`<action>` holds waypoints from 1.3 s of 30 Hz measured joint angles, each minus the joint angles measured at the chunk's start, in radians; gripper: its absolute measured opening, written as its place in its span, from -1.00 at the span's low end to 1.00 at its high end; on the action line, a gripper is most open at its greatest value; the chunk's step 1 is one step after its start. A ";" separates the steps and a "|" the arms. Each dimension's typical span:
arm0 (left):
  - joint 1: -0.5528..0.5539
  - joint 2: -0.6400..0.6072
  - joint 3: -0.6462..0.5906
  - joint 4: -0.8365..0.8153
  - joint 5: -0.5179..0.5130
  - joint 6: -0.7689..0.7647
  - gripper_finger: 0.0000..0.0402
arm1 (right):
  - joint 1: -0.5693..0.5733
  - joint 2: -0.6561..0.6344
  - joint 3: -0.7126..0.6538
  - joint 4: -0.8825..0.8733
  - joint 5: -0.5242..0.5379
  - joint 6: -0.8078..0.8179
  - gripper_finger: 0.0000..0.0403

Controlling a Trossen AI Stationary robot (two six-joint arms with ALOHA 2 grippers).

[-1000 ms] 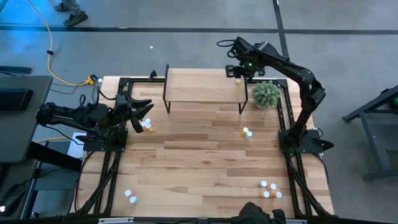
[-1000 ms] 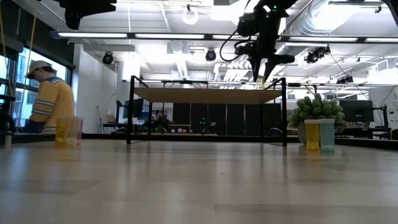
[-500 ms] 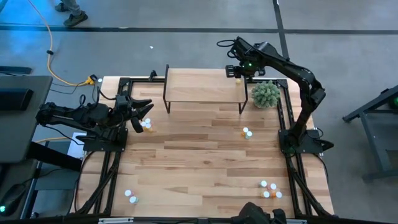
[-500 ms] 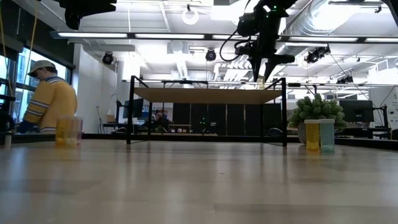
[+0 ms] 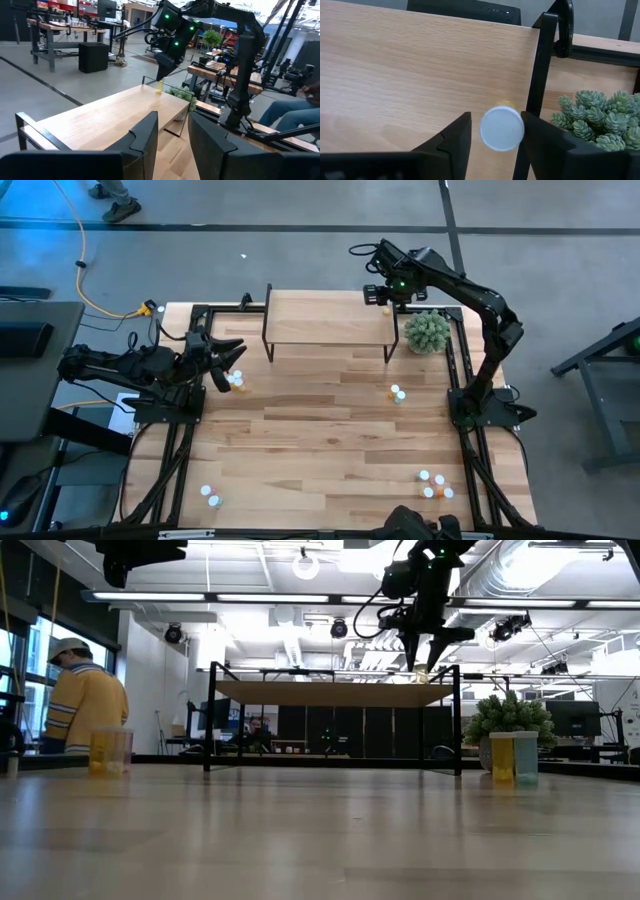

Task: Pick and place medicine bottles onto shelf by color
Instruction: Put the top right yellow pill bottle on the shelf, then put the bottom yellow pill bottle on the shelf aligned with the other yellow pill bottle

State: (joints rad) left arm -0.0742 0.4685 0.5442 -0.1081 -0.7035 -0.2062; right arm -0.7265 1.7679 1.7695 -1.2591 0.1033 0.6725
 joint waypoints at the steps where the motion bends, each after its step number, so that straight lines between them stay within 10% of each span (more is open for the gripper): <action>1: 0.000 0.000 0.000 0.000 -0.005 0.000 -0.50 | 0.000 0.000 0.000 0.000 0.001 0.000 -0.17; 39: 0.000 0.000 0.000 0.000 -0.019 0.000 -0.50 | -0.008 -0.107 0.001 0.007 0.001 -0.092 -0.16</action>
State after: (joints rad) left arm -0.0742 0.4683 0.5442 -0.1085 -0.7223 -0.2062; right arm -0.7350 1.6613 1.7702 -1.2518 0.1044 0.5802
